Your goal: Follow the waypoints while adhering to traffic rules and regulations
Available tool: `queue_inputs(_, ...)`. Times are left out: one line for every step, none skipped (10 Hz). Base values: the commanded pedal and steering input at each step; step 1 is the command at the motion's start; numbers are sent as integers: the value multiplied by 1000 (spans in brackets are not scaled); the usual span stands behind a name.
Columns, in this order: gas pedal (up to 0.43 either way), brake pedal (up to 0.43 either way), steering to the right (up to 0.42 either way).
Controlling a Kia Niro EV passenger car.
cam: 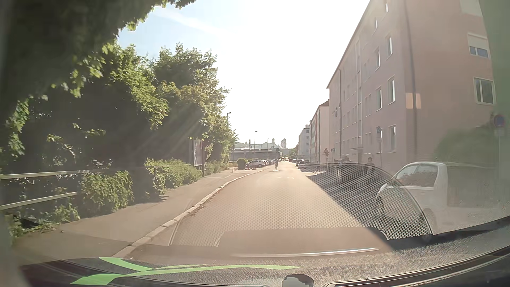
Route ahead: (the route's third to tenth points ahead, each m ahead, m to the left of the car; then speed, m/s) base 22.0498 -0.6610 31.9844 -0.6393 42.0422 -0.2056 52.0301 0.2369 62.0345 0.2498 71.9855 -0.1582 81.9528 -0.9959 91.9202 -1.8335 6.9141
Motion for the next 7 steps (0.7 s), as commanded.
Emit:
queue_inputs(0,0,16)
queue_inputs(0,0,15)
queue_inputs(0,0,14)
queue_inputs(0,0,14)
queue_inputs(0,0,14)
queue_inputs(0,0,13)
queue_inputs(0,12,14)
